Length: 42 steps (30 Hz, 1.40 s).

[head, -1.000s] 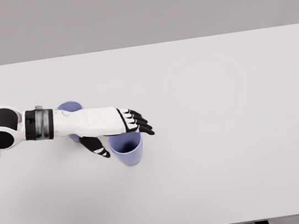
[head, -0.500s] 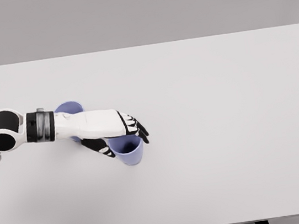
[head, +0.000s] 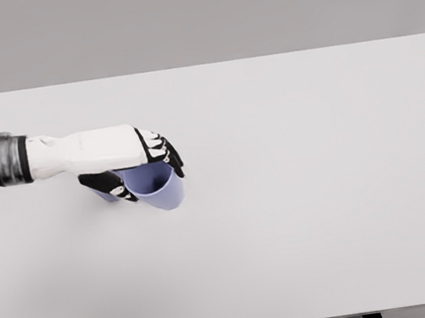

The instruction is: Place the right cup on the left cup with left arm

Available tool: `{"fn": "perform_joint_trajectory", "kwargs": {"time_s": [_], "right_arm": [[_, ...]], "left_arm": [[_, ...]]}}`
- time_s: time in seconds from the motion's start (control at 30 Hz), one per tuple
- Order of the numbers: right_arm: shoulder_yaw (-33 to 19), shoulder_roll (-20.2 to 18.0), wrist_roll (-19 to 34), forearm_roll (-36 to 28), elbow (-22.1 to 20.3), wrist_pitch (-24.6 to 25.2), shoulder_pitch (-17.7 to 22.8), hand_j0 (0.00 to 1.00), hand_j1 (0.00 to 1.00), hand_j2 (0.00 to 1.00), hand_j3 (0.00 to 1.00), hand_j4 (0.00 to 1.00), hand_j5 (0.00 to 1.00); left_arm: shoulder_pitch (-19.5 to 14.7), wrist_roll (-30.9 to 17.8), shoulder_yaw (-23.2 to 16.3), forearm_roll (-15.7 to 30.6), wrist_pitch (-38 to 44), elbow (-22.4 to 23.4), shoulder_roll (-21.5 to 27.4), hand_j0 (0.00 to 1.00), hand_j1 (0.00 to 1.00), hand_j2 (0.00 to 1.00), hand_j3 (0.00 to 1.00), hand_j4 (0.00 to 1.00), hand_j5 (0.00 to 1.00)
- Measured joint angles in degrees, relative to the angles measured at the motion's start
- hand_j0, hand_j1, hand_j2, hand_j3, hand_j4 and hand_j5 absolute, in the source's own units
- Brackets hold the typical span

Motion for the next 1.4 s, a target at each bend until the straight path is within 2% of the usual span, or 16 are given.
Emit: {"fn": "perform_joint_trajectory", "kwargs": {"time_s": [0.4,0.7,1.0,1.4], "right_arm": [[0.0,0.0,0.0,0.0,0.0,0.0,0.0,1.00,1.00,1.00,1.00,1.00,1.00],[0.0,0.0,0.0,0.0,0.0,0.0,-0.1,1.00,1.00,1.00,1.00,1.00,1.00],[0.0,0.0,0.0,0.0,0.0,0.0,0.0,1.00,1.00,1.00,1.00,1.00,1.00],[0.0,0.0,0.0,0.0,0.0,0.0,0.0,1.00,1.00,1.00,1.00,1.00,1.00]], "left_arm": [[-6.8,0.2,0.7,6.2,0.0,-1.6,6.8,0.48,0.48,0.48,0.48,0.48,0.48],[-10.4,0.2,0.6,7.8,0.0,-0.7,10.2,0.48,0.48,0.48,0.48,0.48,0.48],[-11.3,0.1,0.2,7.5,0.0,0.9,12.5,0.48,0.48,0.48,0.48,0.48,0.48],[-10.7,-0.1,-1.4,6.9,0.0,3.9,12.8,0.48,0.48,0.48,0.48,0.48,0.48]]}}
